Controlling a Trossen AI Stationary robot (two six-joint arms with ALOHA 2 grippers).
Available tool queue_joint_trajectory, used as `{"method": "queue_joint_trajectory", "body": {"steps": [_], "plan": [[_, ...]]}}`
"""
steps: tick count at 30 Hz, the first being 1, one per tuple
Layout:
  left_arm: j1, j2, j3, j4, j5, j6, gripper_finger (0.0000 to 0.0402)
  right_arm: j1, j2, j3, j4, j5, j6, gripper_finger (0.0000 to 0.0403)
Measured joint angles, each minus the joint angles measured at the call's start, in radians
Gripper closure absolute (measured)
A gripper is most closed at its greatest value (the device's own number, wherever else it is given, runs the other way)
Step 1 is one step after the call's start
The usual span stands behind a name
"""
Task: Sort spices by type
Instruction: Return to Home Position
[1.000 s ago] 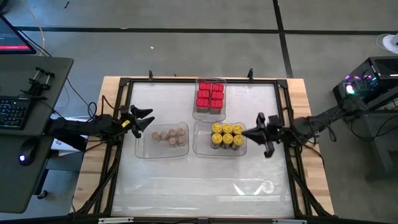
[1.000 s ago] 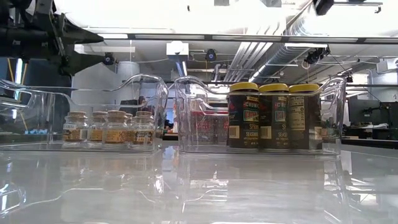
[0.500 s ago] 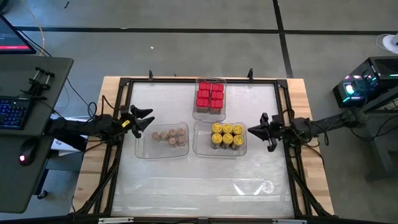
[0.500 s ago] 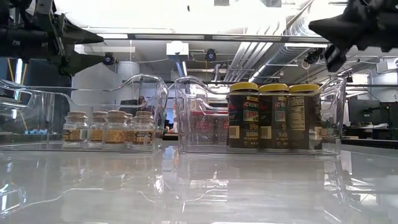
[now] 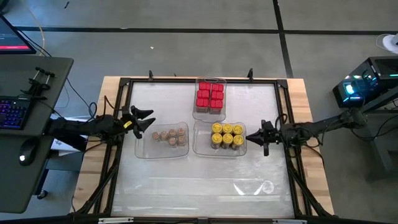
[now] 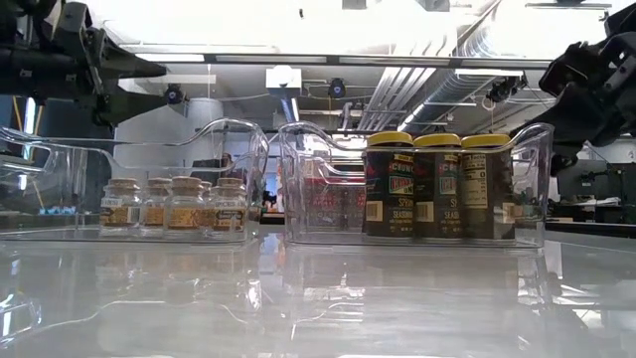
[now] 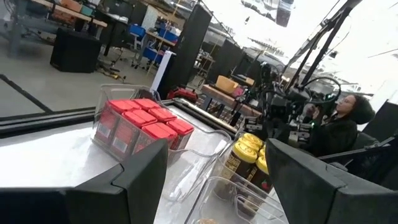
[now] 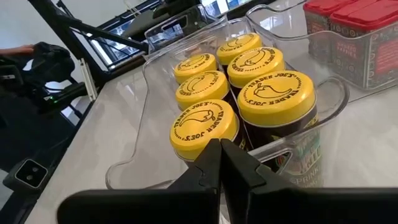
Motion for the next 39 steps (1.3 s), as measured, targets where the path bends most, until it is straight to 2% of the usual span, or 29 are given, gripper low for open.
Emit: {"method": "queue_joint_trajectory", "body": {"steps": [8,12,15,21,29,39], "plan": [[0.000,0.000,0.000,-0.006,-0.001,0.001,0.0147,0.000,-0.015,0.000,-0.003,-0.006,0.001,0.0402],[0.000,0.000,0.000,-0.006,-0.001,0.001,0.0147,-0.015,-0.159,0.000,0.001,-0.012,0.001,0.0402],[0.000,0.000,0.000,-0.006,0.000,0.001,0.0147,-0.054,-0.316,0.000,0.000,-0.012,0.001,0.0402],[0.001,0.000,0.000,-0.007,0.000,0.001,0.0147,-0.171,-0.322,-0.001,0.162,-0.015,0.015,0.0402],[0.111,0.000,0.000,-0.007,0.011,0.000,0.0147,-0.350,-0.322,-0.001,0.113,-0.007,0.011,0.0402],[0.162,0.000,0.000,-0.007,0.011,0.000,0.0147,-0.386,-0.322,-0.001,0.099,-0.007,0.009,0.0402]]}}
